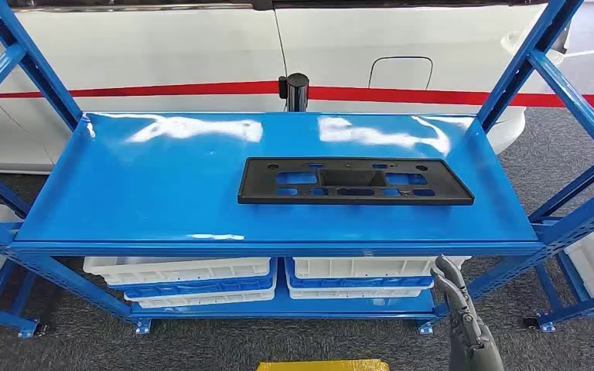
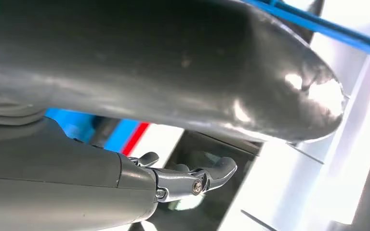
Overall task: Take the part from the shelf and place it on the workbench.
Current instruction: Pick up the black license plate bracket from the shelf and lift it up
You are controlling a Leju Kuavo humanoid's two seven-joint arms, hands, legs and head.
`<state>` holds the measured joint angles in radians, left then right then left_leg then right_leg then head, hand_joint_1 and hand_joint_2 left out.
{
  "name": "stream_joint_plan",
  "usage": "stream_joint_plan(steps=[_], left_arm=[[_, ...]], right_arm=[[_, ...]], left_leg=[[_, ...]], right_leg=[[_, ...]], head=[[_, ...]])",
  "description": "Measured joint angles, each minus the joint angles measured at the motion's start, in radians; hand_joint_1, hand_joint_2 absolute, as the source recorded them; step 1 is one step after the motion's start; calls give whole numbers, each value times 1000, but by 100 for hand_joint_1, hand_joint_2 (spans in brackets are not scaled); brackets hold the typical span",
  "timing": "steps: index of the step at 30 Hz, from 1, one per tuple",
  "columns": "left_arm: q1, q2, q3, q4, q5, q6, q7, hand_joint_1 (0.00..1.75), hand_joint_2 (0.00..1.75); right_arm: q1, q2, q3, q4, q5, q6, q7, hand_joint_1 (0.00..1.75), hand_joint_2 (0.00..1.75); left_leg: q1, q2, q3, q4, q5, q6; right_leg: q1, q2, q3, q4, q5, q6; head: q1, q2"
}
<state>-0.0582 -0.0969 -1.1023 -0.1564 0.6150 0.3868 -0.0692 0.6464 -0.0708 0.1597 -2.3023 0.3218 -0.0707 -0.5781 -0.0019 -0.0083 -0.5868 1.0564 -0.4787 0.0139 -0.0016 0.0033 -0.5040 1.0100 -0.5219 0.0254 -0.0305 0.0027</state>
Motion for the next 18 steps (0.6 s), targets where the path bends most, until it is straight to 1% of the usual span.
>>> stream_joint_plan(steps=[2, 7, 10, 12, 16, 18], left_arm=[[-1, -1, -6, 2, 7, 1, -1, 0, 0], [-3, -4, -29, 10, 22, 4, -4, 0, 0], [-7, -7, -44, 15, 14, 3, 0, 0, 0], [-12, -8, -56, 15, 8, 1, 6, 0, 0], [-18, -8, -74, 15, 3, -7, 15, 0, 0], [-19, -8, -83, 14, -2, -13, 22, 0, 0]], right_arm=[[0, -12, 12, -12, 6, -19, 1, 0, 0], [-6, -67, 58, -50, 25, -98, 21, 0, 0], [-39, -131, 113, -55, 41, -191, 72, 0, 0], [-70, -176, 153, -55, 48, -229, 108, 0, 0], [-135, -249, 214, -50, 56, -237, 161, 0, 175], [-176, -271, 234, -39, 76, -207, 202, 0, 175]], left_leg=[[0, 0, 0, 0, 0, 0], [0, 0, 0, 0, 0, 0], [0, 1, 0, 0, 0, 0], [0, 0, 0, 0, 0, 0], [0, 0, 0, 0, 0, 0], [0, 1, 0, 0, 0, 0]], right_leg=[[0, 0, 0, 0, 0, 0], [0, 0, 0, 0, 0, 0], [0, 0, 0, 0, 0, 0], [0, 0, 0, 0, 0, 0], [0, 0, 1, 0, 1, 1], [0, 0, 1, 0, 1, 1]], head=[[0, 0], [0, 0], [0, 0], [0, 0], [0, 0], [0, 0]])
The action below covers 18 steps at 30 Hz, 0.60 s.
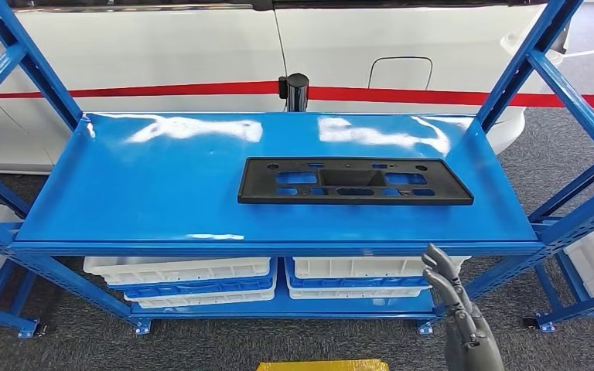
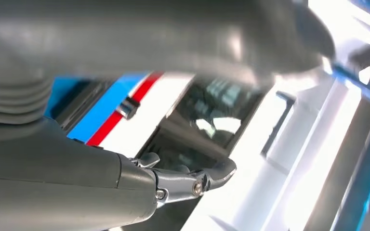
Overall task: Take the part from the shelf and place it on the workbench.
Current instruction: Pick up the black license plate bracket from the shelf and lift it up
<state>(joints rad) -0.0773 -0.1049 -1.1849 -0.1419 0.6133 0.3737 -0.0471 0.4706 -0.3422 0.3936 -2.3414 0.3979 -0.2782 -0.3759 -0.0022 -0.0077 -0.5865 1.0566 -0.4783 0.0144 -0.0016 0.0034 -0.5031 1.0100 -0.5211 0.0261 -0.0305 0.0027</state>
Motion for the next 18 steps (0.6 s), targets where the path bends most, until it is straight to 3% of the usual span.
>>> stream_joint_plan(steps=[5, 8, 12, 18], left_arm=[[-8, 0, -31, -2, -34, -16, 43, 0, 0], [-14, 0, -50, -4, -51, -25, 64, 0, 0], [-21, 2, -75, -13, -75, -41, 93, 0, 0], [-34, 5, -98, -28, -92, -53, 111, 0, 0]], right_arm=[[-152, -1, 57, 81, 95, 123, 171, 0, 175], [-242, 13, 85, 129, 176, 141, 250, 0, 175], [-367, 28, 133, 198, 381, 142, 388, 0, 175], [-537, 34, 163, 291, 384, 167, 432, 0, 175]], left_leg=[[0, 1, 0, 0, 1, 0], [1, 0, 0, 0, 1, 0], [1, 2, 0, 0, 2, 1], [0, 0, 0, 0, 3, 3]], right_leg=[[0, 0, 0, 0, 0, 0], [1, 0, 1, 0, 0, 0], [0, 0, 10, 1, 1, 1], [0, -1, 11, 1, 1, 1]], head=[[0, 0], [0, 0], [0, 0], [0, 0]])
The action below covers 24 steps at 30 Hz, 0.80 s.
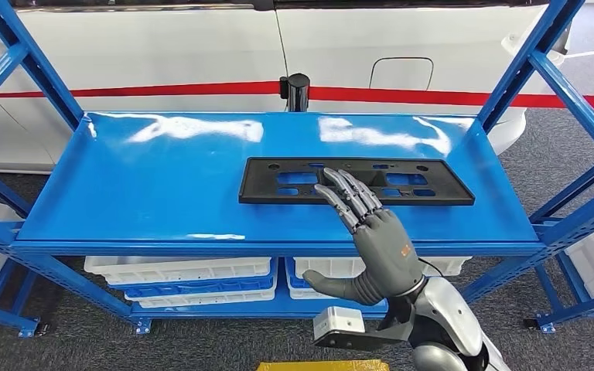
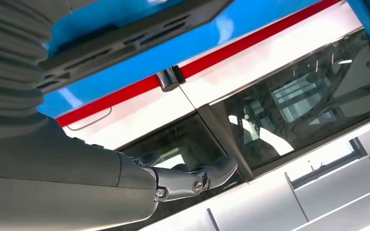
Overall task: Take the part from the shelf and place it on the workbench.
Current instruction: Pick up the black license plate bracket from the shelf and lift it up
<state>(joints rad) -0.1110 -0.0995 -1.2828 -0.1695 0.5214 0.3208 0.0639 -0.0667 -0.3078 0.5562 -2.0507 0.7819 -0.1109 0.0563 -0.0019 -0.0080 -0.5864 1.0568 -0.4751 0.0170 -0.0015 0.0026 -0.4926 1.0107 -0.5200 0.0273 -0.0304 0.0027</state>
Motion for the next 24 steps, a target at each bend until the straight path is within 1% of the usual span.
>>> stream_joint_plan(steps=[3, 7, 20, 24], left_arm=[[0, 1, -3, -3, -3, -4, 2, 0, 0], [0, 3, -4, -7, -3, -4, 3, 0, 0], [0, 4, -4, -9, -3, -4, 3, 0, 0], [0, 4, -4, -9, -8, -4, 3, 0, 0]], right_arm=[[-38, 7, 3, 26, -4, 6, 8, 0, 175], [-61, 14, 4, 46, -4, 9, 12, 0, 175], [-76, 22, 9, 75, -2, 9, 15, 0, 175], [-79, 27, 7, 78, 6, 7, 29, 0, 175]], left_leg=[[0, 0, 0, 0, 0, 0], [0, -1, 0, 0, 0, 0], [0, -1, 0, 0, 0, 0], [0, -1, -1, 0, 0, 0]], right_leg=[[0, 0, 0, 0, 0, 0], [0, -1, 0, 0, 0, 0], [0, -1, 0, 0, 0, 0], [0, -1, 0, 0, 0, 0]], head=[[0, 0], [0, 0], [0, 0], [0, 0]])
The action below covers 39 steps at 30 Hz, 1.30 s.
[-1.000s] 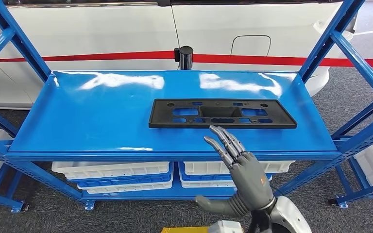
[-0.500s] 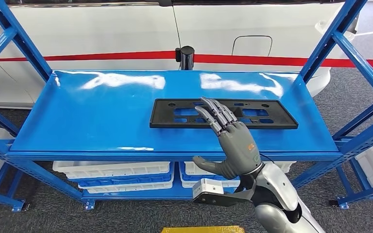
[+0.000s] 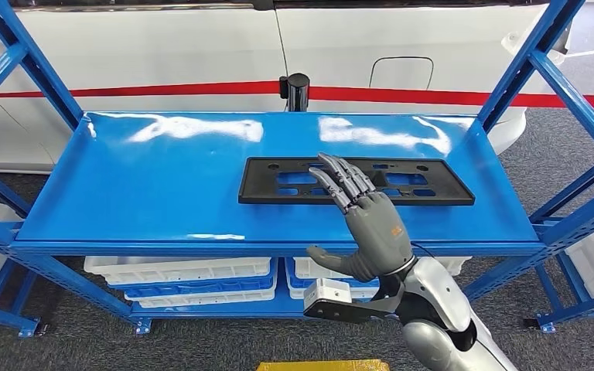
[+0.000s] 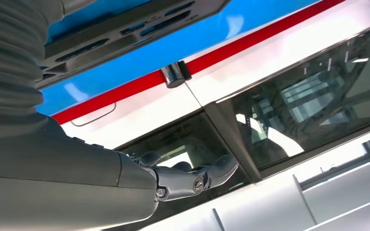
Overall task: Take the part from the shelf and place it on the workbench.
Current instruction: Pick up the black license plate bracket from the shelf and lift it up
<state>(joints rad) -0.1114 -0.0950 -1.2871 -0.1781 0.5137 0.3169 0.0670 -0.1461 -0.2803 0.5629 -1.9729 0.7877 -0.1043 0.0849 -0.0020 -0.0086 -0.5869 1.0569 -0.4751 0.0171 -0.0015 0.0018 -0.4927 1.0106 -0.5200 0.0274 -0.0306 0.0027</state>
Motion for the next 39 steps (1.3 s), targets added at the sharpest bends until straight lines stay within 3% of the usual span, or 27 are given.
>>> stream_joint_plan(steps=[12, 17, 27, 39], left_arm=[[-3, 2, -5, -8, -43, 1, 13, 0, 0], [-6, 6, -15, -20, -65, 0, 28, 0, 0], [-7, 13, -16, -34, -78, 5, 31, 0, 0], [-7, 17, -9, -42, -95, 15, 27, 0, 0]], right_arm=[[-7, 15, -56, 120, 72, 64, 95, 0, 175], [-6, 17, -66, 227, 102, 75, 88, 0, 175], [-6, 29, -64, 303, 127, 75, 88, 0, 175], [-12, 89, -80, 316, 139, -6, 80, 0, 175]], left_leg=[[0, 0, 0, 0, 0, 0], [0, 0, 0, 0, 0, 0], [0, 0, 0, 0, 0, 0], [0, 0, 0, 0, 0, 0]], right_leg=[[0, 0, 0, 0, 0, 0], [0, 0, 0, 0, 0, 0], [0, -1, 0, 0, 0, 0], [0, -1, 0, 0, 0, 0]], head=[[0, 0], [0, 0], [0, 0], [0, 0]])
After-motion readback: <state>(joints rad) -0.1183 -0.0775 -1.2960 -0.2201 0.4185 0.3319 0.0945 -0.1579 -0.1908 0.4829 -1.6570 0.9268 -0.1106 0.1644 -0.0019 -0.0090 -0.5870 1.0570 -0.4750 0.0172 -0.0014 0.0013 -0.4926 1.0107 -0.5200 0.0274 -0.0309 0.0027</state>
